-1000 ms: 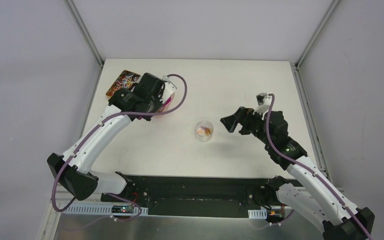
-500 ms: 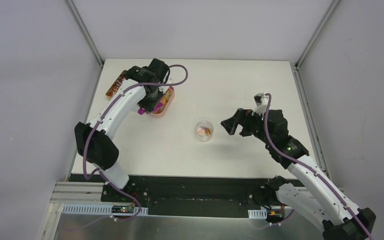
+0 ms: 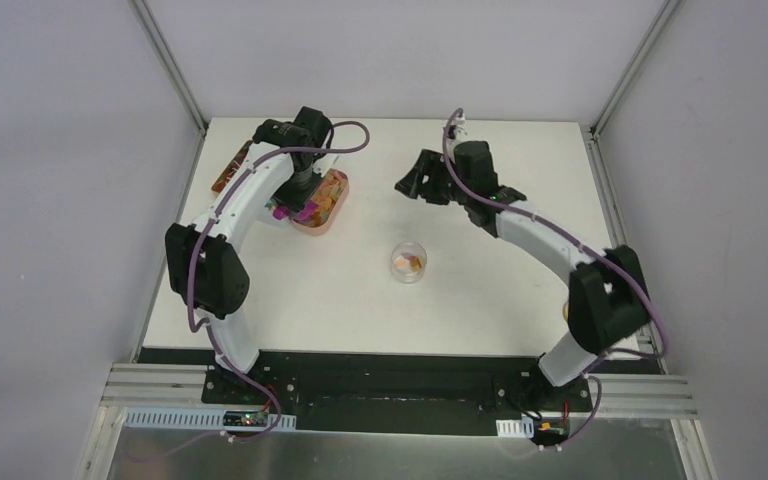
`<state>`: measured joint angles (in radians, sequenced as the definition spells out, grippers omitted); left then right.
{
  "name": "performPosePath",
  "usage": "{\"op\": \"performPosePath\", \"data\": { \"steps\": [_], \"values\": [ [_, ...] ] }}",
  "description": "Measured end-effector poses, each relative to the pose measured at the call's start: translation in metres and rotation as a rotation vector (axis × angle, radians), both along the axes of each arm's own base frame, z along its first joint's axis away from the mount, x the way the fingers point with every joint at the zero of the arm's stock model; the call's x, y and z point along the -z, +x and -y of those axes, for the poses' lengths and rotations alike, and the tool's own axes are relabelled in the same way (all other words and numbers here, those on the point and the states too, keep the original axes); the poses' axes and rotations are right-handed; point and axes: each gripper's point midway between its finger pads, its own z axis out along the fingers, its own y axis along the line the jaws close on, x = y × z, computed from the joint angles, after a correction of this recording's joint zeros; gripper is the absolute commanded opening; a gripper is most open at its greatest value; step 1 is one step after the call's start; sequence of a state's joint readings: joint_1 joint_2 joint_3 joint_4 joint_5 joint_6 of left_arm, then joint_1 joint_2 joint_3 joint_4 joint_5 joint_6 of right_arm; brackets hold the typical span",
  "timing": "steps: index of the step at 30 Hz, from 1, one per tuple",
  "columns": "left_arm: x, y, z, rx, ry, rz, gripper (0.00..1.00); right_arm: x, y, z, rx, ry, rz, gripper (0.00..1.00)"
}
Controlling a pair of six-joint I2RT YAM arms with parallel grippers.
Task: Pack the candies
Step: Scoop the fake candies from the storage box.
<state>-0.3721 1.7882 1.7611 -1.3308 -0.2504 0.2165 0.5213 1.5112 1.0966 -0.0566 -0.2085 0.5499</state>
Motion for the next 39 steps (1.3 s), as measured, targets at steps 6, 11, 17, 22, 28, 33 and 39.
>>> {"op": "performPosePath", "data": {
  "steps": [6, 11, 17, 22, 28, 33, 39],
  "values": [
    [0.007, 0.009, 0.003, 0.026, -0.023, -0.019, 0.00, 0.024, 0.079, -0.052, 0.002, 0.067, -0.009, 0.50],
    [0.015, 0.019, 0.010, 0.060, -0.037, -0.029, 0.00, 0.070, 0.123, -0.084, 0.006, 0.099, -0.076, 0.44],
    [0.018, 0.033, 0.016, 0.081, -0.046, -0.018, 0.00, 0.101, 0.152, -0.108, -0.003, 0.140, -0.112, 0.41],
    [0.025, 0.039, 0.018, 0.083, -0.041, -0.032, 0.00, 0.103, 0.168, -0.125, -0.013, 0.211, -0.107, 0.38],
    [0.031, 0.046, 0.018, 0.081, -0.038, -0.040, 0.00, 0.120, 0.175, -0.142, -0.027, 0.230, -0.123, 0.36],
    [0.031, 0.048, 0.018, 0.084, -0.037, -0.038, 0.00, 0.135, 0.170, -0.157, -0.049, 0.216, -0.142, 0.32],
    [0.035, 0.055, 0.016, 0.093, -0.038, -0.018, 0.00, 0.147, 0.168, -0.164, -0.058, 0.203, -0.158, 0.28]
  ]
}}
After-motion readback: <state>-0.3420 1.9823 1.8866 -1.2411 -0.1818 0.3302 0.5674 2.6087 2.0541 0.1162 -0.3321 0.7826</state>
